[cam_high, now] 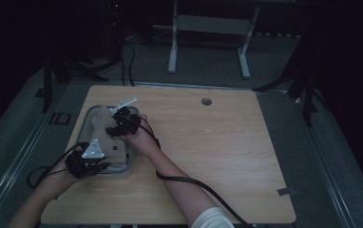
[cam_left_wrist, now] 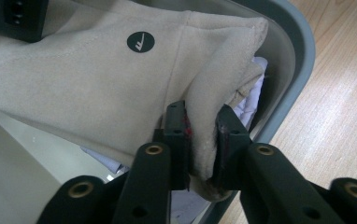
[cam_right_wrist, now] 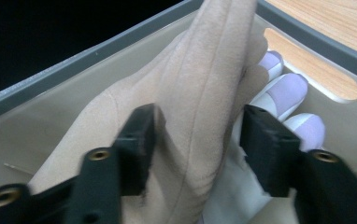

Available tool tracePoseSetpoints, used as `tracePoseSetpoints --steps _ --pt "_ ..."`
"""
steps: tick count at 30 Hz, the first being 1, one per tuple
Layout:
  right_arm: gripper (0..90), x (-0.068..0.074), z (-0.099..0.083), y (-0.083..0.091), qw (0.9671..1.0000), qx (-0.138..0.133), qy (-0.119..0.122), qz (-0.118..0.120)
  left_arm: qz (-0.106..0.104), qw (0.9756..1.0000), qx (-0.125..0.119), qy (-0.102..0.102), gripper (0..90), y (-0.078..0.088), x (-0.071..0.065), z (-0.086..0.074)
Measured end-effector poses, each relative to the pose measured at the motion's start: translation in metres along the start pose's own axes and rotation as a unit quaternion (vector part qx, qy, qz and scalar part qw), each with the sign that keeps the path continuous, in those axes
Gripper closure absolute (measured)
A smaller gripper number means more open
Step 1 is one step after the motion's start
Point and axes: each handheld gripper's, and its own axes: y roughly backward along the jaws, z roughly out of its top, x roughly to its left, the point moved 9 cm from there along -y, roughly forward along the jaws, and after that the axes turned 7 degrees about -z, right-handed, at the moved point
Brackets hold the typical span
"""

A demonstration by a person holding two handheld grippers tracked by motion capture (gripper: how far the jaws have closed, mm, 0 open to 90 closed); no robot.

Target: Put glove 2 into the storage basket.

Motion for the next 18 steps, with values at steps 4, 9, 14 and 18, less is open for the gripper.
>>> tracePoseSetpoints --steps 4,9,14,18 --pt "24.7 0.000 0.003 0.007 1.0000 -0.004 -0.002 0.003 0.003 0.9997 -0.018 0.019 59.0 0.010 0.003 0.005" --pt "15.6 0.004 0.006 0.018 0.9999 -0.006 0.006 0.014 0.011 0.9985 -0.033 0.043 32.4 0.019 0.007 0.010" --pt "16.0 0.003 0.006 0.031 0.9998 -0.015 0.012 0.005 0.007 0.9957 -0.066 0.065 14.7 0.023 0.005 0.019" --pt "16.1 0.000 0.005 0.043 0.9996 -0.024 0.016 0.003 0.019 0.9887 -0.105 0.105 14.7 0.028 0.009 0.031"
